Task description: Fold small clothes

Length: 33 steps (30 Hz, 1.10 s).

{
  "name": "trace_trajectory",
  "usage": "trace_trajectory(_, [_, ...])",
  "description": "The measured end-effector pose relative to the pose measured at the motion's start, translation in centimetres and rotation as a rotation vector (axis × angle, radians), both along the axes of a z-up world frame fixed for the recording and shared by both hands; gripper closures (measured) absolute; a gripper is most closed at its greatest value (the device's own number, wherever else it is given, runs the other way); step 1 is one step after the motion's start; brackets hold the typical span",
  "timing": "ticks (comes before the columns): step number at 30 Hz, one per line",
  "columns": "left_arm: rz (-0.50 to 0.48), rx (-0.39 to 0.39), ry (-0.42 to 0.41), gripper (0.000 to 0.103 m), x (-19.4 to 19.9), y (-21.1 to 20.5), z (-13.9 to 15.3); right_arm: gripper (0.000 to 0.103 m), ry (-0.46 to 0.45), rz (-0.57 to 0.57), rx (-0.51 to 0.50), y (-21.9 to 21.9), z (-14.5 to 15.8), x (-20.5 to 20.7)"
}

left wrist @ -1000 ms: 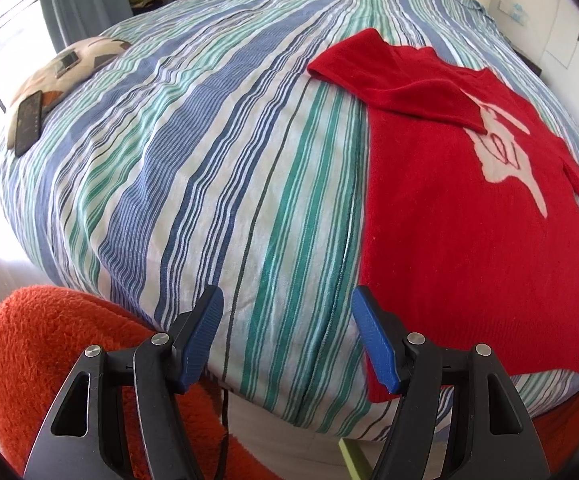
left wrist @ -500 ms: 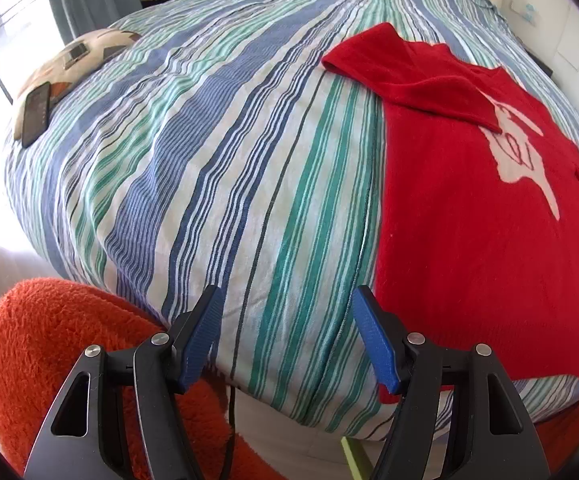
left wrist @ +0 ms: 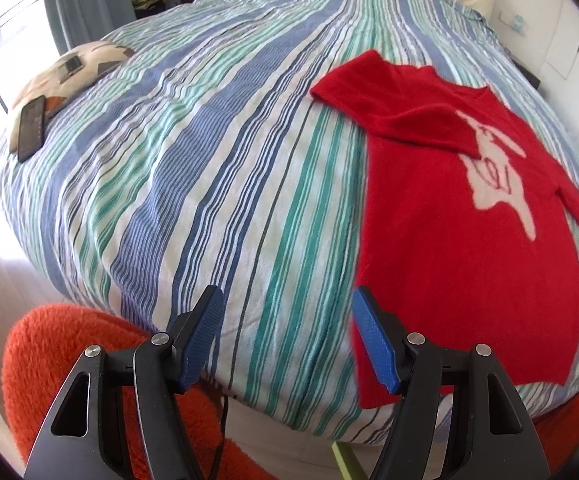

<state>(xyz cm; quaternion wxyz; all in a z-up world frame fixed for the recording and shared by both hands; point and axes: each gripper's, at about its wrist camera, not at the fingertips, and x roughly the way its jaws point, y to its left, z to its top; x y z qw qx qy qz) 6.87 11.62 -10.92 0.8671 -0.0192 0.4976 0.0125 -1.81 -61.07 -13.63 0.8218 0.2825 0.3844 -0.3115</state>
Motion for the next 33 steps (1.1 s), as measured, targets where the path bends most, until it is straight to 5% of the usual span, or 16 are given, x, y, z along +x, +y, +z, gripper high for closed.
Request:
trace_trajectory(4, [-0.130,-0.023,-0.101,0.033,4.7,-3.5,4.2,0.049,-0.074,0.022,-0.047,3.0,3.2,-3.3])
trace_trajectory(7, [-0.386,0.043,-0.139,0.031,8.2,-9.4,5.4,0.047,-0.164,0.105,-0.034,6.5,5.4,-4.7])
trace_trajectory(10, [-0.667,0.218,-0.140,0.031,10.2,-16.2,3.5,0.044,-0.211,0.211,-0.018,11.1,5.8,-5.4])
trace_trajectory(13, [-0.767,0.290,-0.051,0.031,12.8,-20.0,0.1,0.044,-0.239,0.268,0.018,15.0,5.1,-5.9])
trace_trajectory(16, [-0.724,0.305,0.007,0.034,15.7,-21.2,-2.7,0.044,-0.237,0.325,0.012,17.8,4.6,-5.9])
trace_trajectory(18, [-0.689,0.299,0.034,0.045,16.9,-21.4,-4.3,0.044,-0.216,0.372,-0.017,19.2,4.6,-5.2])
trace_trajectory(20, [-0.650,0.239,0.080,0.081,17.9,-21.1,-5.4,0.044,-0.199,0.410,-0.046,20.1,4.6,-5.0])
trace_trajectory(22, [-0.582,0.202,0.067,0.099,18.4,-20.4,-4.7,0.044,-0.189,0.430,-0.057,20.6,4.5,-4.2])
trace_trajectory(25, [-0.487,0.032,-0.009,0.100,18.8,-16.8,-0.4,0.044,-0.183,0.438,-0.069,20.8,4.3,-4.0])
trace_trajectory(29, [-0.222,-0.085,-0.119,0.100,20.9,-6.1,5.5,0.044,-0.175,0.424,-0.070,20.6,4.2,-4.0])
trace_trajectory(33, [0.087,-0.008,-0.129,0.100,23.5,6.3,5.9,0.044,-0.165,0.410,-0.070,20.5,3.9,-3.7])
